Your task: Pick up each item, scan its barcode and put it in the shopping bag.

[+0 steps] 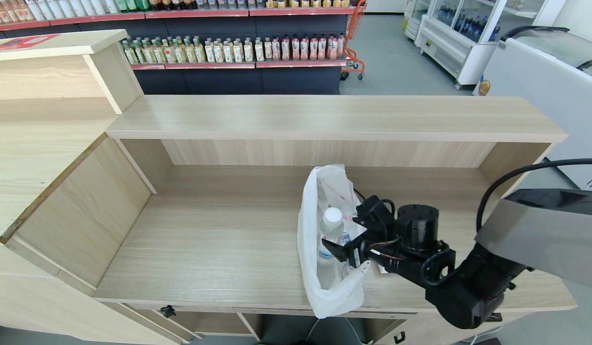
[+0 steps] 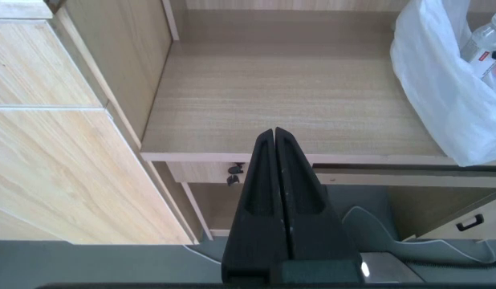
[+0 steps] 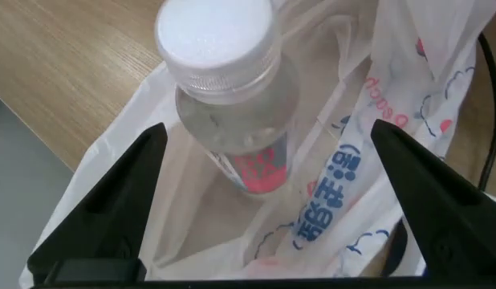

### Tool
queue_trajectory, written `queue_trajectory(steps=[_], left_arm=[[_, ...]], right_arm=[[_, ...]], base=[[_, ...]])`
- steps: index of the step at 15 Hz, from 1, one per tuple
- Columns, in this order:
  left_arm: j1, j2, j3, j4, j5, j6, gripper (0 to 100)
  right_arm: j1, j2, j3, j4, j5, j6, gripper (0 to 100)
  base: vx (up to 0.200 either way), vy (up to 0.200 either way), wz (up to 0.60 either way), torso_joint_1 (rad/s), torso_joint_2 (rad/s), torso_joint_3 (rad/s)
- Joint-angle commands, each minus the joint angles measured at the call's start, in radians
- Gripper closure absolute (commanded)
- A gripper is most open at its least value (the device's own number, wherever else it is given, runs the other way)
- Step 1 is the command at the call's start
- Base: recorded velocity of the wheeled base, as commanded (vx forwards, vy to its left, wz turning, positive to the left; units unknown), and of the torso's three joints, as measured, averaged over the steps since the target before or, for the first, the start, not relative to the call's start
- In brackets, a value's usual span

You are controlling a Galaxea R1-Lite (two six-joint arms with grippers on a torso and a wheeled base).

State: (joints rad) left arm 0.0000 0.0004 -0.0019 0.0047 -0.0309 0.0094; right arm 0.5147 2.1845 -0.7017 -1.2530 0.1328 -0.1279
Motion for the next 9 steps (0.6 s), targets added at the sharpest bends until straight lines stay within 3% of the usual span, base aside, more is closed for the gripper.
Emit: queue_trajectory(steps=[1, 5, 9], left_arm=[[0.000, 0.000, 0.000, 0.000, 0.000, 0.000, 100], [0.000, 0.000, 0.000, 0.000, 0.000, 0.000, 100], [0.000, 0.000, 0.000, 0.000, 0.000, 0.000, 100]], right_arm=[[-0.036, -0.117, 0.096, 0.007, 0.001, 0.028, 0], [-0.099, -0.315, 0.188, 0.024, -0.005, 0.051, 0], [-0.162, -0.718, 0.134, 0.483, -0.039, 0.040, 0]], base=[[0.000, 0.000, 0.00, 0.000, 0.00, 0.000], [0.000, 0.000, 0.00, 0.000, 0.00, 0.000], [0.000, 0.000, 0.00, 0.000, 0.00, 0.000]])
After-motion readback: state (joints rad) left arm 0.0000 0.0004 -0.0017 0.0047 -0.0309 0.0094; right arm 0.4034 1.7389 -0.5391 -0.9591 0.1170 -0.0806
